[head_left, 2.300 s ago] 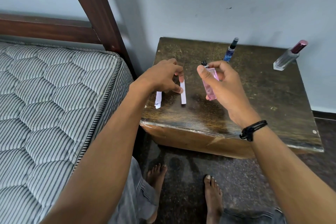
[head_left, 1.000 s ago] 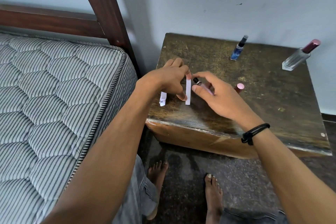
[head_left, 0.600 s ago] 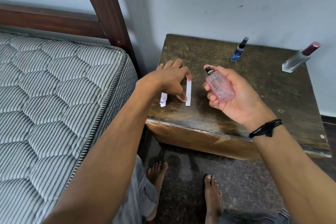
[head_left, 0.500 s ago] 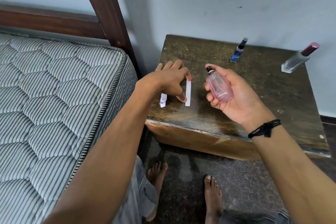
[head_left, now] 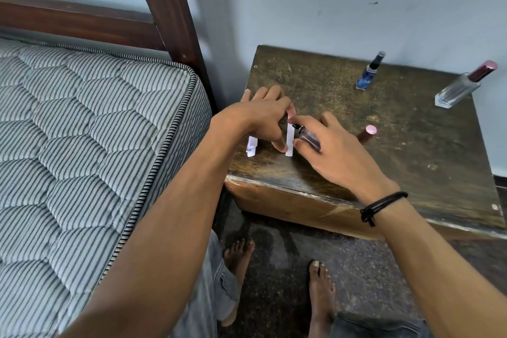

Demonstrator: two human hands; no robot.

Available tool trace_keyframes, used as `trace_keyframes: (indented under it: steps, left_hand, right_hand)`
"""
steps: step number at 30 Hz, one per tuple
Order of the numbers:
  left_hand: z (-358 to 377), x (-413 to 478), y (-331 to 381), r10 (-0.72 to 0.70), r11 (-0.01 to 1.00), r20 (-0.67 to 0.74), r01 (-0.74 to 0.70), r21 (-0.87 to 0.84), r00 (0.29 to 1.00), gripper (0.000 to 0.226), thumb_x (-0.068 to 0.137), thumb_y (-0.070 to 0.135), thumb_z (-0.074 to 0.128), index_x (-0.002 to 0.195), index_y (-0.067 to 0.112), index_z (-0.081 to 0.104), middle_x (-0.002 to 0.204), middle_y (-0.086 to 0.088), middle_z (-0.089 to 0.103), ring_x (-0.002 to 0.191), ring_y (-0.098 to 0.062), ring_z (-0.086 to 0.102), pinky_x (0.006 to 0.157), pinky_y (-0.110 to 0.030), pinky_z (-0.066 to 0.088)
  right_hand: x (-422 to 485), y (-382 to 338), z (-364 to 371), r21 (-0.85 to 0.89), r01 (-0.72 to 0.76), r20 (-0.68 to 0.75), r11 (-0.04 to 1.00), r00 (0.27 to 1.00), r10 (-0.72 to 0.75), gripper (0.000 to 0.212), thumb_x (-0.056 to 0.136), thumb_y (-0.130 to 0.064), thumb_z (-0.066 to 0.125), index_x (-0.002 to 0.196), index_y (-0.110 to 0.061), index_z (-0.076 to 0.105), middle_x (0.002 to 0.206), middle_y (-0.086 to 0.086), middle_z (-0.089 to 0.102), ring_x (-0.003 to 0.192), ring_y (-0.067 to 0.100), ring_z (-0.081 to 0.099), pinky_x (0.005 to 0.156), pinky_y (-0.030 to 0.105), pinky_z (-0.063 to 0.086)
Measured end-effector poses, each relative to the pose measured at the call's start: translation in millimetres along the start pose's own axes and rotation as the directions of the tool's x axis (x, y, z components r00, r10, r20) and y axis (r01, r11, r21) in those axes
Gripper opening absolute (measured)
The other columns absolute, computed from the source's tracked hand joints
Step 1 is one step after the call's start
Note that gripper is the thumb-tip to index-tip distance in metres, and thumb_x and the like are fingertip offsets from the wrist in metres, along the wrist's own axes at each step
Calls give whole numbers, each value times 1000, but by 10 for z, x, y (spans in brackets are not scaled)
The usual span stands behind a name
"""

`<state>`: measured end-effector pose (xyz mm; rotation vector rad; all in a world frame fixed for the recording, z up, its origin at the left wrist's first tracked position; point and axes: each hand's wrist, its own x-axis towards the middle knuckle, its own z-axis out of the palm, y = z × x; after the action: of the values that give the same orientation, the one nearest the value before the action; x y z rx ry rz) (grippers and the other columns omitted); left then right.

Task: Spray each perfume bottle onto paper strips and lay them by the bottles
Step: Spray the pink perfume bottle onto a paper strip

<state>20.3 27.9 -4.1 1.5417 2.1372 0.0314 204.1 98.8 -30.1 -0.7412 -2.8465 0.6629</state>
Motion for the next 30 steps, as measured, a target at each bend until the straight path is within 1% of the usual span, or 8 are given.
trace_keyframes:
  steps: [3, 7, 10, 12, 18, 22, 26, 30]
  left_hand:
    - [-2, 6, 15, -13, 1000, 10, 13, -10, 1000, 75, 70, 49, 83, 133, 35, 45, 136, 4, 30, 137, -21, 23, 122, -55, 9]
    - [-16, 18, 31, -21, 1000, 19, 21, -12, 1000, 76, 70, 48, 84, 133, 34, 45, 136, 4, 30, 137, -21, 23, 122, -53, 12]
    - [-24, 22, 43, -29, 999, 13, 29, -20, 1000, 75, 68, 47, 84, 132, 34, 46, 127, 7, 28, 136, -21, 24, 122, -52, 12]
    - [-21, 19, 31, -29, 999, 6, 29, -31, 1000, 75, 68, 47, 84, 131, 34, 46, 121, 9, 25, 135, -21, 24, 122, -52, 12]
    - [-22, 34, 14, -22, 999, 3, 22, -25, 1000, 77, 67, 48, 85, 133, 35, 46, 136, 4, 30, 135, -21, 24, 121, -51, 13]
    - [-17, 46, 17, -23, 1000, 8, 23, -8, 1000, 80, 66, 49, 85, 134, 35, 46, 137, 4, 30, 136, -22, 24, 121, -51, 15]
    - [-19, 42, 17, -23, 1000, 8, 23, -14, 1000, 78, 66, 48, 86, 132, 35, 47, 135, 4, 30, 136, -21, 24, 121, -51, 15]
    - [-24, 42, 23, -23, 1000, 8, 23, -9, 1000, 78, 66, 47, 86, 132, 34, 46, 135, 4, 30, 136, -21, 24, 121, -50, 14]
  right_hand:
    - [6, -11, 21, -48, -6, -12, 999, 1000, 5, 43, 102, -40, 56, 144, -35, 47, 105, 0, 42, 70, 27, 55, 62, 39, 46]
    - [32, -48, 42, -126, 13, -26, 992, 1000, -16, 42, 101, -38, 57, 141, -29, 49, 106, 1, 43, 70, 31, 57, 56, 41, 46]
    - [60, -69, 62, -177, 5, -37, 984, 999, -11, 41, 100, -40, 56, 138, -27, 51, 103, -1, 38, 68, 26, 47, 55, 36, 37]
    - [59, -85, 77, -200, 5, -41, 980, 999, -13, 40, 99, -40, 56, 137, -26, 51, 103, -1, 38, 68, 23, 42, 55, 34, 36]
    - [64, -88, 102, -228, -6, -56, 974, 998, -7, 40, 99, -41, 57, 135, -24, 52, 103, 5, 42, 66, 25, 43, 51, 34, 39]
    - [76, -93, 105, -239, -9, -39, 971, 999, -1, 40, 100, -43, 56, 135, -24, 50, 105, 6, 43, 67, 28, 50, 52, 37, 43]
    - [80, -84, 97, -235, -6, -32, 972, 1000, -1, 41, 100, -43, 56, 135, -25, 50, 103, 5, 41, 67, 26, 45, 53, 37, 42]
    - [89, -78, 89, -240, 0, -18, 971, 1000, -4, 40, 101, -44, 56, 135, -25, 49, 103, 4, 40, 67, 27, 46, 53, 36, 40]
